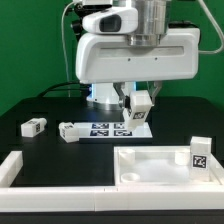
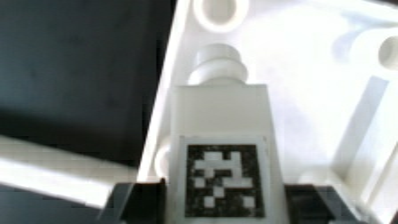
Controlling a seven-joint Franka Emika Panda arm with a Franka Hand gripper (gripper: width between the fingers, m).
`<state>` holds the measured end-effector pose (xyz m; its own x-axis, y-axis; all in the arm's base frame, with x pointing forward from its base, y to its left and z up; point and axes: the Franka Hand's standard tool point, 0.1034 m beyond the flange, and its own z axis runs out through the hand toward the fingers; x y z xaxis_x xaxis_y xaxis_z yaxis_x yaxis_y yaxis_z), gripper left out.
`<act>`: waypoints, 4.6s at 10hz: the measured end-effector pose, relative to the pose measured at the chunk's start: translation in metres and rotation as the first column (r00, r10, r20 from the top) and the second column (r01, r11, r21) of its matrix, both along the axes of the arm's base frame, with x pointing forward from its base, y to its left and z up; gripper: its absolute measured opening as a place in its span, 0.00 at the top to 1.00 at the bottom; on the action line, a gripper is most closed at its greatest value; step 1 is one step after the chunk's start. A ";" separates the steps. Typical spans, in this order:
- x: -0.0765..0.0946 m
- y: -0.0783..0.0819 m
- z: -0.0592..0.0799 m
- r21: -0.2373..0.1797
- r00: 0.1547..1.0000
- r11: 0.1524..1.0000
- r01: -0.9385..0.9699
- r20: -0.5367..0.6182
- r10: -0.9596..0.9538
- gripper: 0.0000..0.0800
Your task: Assemble square table
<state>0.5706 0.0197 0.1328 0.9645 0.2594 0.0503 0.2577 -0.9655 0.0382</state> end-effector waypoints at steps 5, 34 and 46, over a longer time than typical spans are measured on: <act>0.007 -0.020 -0.003 0.016 0.987 1.000 -0.006 0.163 0.003 0.64; 0.056 -0.011 -0.043 0.124 0.843 0.957 0.261 0.455 -0.289 0.64; 0.043 -0.014 -0.050 0.105 0.833 0.960 0.258 0.480 -0.276 0.64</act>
Offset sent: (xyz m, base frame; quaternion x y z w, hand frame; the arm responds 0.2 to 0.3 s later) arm 0.0000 0.0000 0.0000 0.0000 0.0650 0.0000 0.9979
